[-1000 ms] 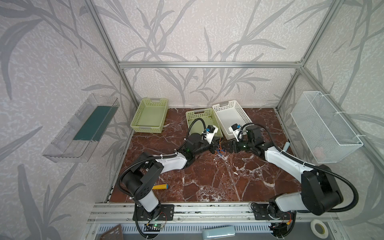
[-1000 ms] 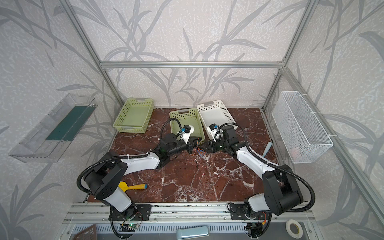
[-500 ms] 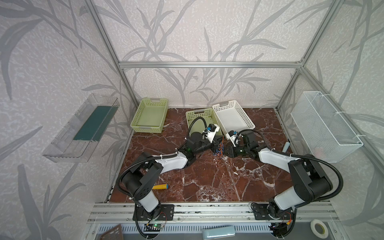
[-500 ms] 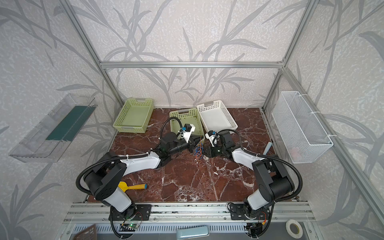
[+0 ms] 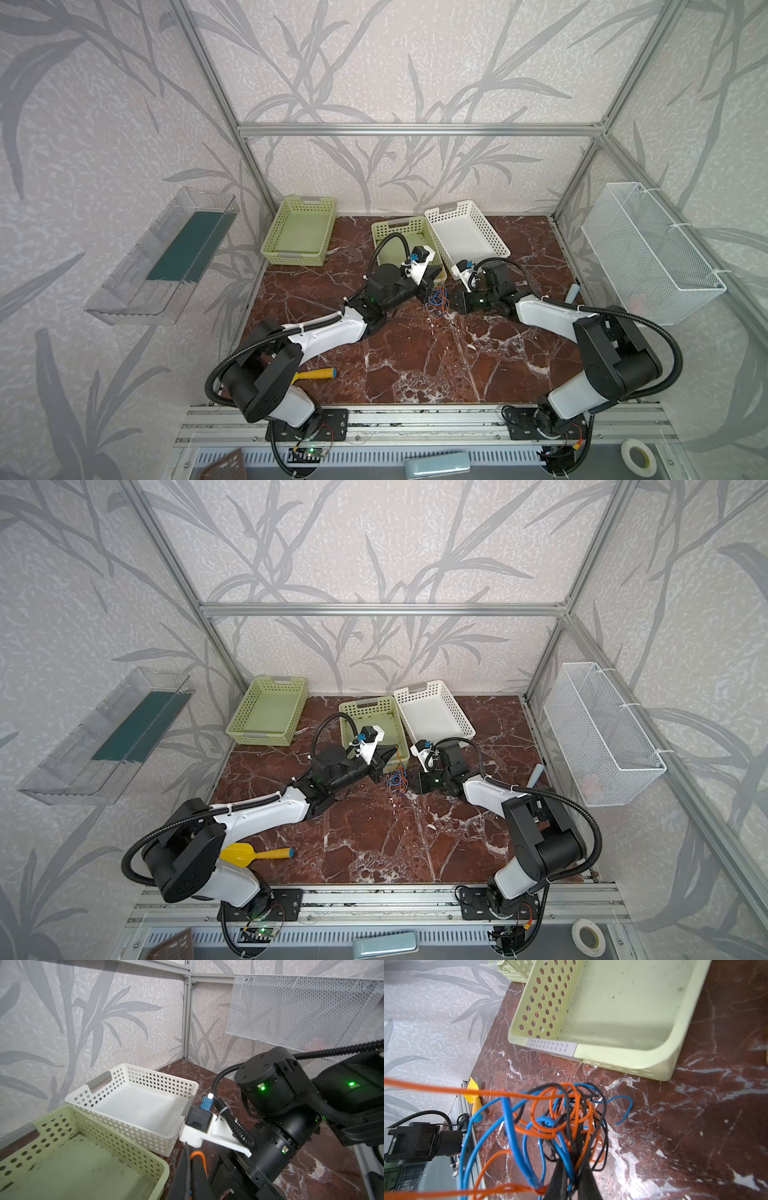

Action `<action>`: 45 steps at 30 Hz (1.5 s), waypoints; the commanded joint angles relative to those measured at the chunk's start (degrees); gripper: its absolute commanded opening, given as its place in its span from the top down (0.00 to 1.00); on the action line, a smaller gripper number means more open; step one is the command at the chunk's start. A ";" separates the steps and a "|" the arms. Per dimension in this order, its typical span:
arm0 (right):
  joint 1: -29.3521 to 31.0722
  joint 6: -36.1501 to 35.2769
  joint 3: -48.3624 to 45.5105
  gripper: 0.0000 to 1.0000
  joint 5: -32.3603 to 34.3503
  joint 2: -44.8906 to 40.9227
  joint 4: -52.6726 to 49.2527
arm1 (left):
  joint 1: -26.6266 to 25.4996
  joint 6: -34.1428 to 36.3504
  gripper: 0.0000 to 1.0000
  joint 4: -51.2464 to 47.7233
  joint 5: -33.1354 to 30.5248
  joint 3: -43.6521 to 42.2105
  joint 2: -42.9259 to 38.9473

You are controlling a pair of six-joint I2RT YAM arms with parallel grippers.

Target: Untangle the cables

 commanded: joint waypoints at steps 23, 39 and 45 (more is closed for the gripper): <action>-4.12 -4.69 -0.54 0.96 14.31 -10.32 -12.74 | 4.55 0.45 1.00 5.47 -6.13 -15.12 -9.13; -1.62 -8.62 2.81 0.99 23.87 -10.83 -17.95 | 4.23 1.70 0.44 -3.88 3.38 -8.50 -5.00; -1.48 -4.09 4.18 0.99 23.40 -9.56 -16.82 | 1.57 -1.47 0.47 -2.81 10.62 -4.46 0.80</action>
